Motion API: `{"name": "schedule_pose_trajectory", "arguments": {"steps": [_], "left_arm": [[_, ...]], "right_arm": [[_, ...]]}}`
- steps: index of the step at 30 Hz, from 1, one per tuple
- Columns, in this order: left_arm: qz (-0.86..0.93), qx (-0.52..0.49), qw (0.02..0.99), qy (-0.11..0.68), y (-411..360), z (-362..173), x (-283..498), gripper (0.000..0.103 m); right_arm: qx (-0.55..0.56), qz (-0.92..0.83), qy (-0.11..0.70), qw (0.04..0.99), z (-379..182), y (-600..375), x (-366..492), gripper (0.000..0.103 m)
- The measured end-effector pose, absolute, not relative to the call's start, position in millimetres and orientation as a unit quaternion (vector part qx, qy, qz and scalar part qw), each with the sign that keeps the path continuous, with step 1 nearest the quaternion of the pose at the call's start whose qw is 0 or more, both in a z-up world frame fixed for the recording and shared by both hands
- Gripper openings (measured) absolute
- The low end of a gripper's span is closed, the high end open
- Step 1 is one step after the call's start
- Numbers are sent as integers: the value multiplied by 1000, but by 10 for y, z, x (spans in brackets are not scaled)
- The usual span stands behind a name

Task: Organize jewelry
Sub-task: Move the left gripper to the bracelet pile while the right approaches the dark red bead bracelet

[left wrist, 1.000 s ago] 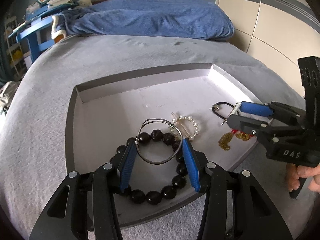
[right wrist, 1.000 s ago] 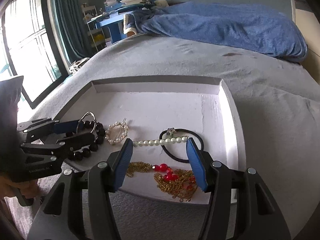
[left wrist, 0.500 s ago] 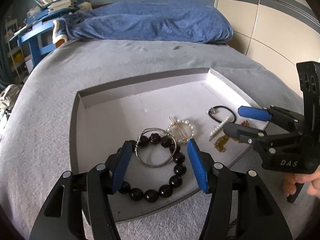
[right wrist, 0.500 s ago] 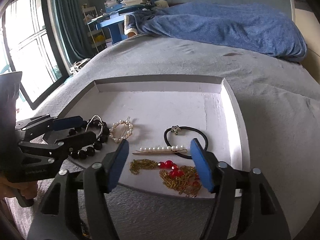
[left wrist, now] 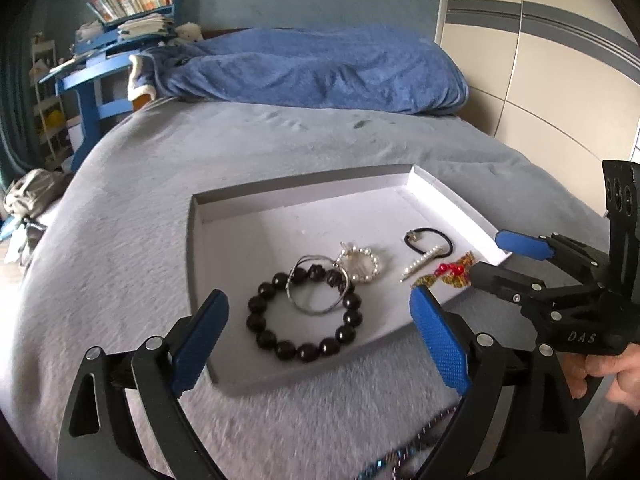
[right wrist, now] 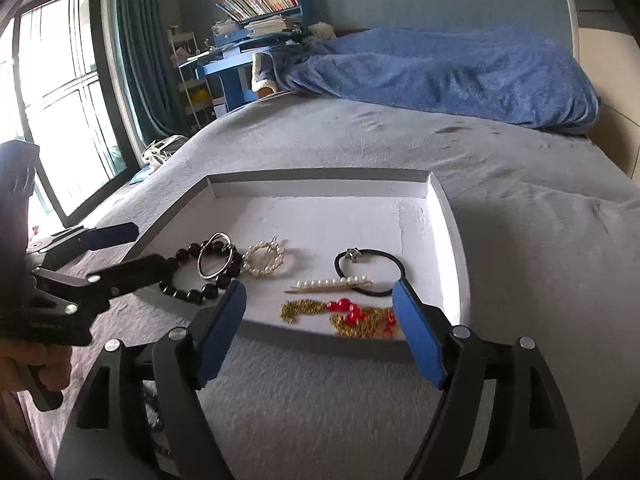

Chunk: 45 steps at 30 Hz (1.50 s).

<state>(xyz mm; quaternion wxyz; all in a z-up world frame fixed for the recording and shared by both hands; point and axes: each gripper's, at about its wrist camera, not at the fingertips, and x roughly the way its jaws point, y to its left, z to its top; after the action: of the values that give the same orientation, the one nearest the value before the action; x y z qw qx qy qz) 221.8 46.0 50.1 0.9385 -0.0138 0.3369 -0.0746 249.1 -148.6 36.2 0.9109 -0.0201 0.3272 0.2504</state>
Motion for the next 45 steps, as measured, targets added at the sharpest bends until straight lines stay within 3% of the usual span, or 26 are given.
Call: {"name": "schedule_pose_trajectory", "arguments": {"steps": [45], "left_arm": [[-111,23,921,372,273,137,1034,89]], "right_arm": [[-9,256,342,904,137,-1475,1678,81]]}}
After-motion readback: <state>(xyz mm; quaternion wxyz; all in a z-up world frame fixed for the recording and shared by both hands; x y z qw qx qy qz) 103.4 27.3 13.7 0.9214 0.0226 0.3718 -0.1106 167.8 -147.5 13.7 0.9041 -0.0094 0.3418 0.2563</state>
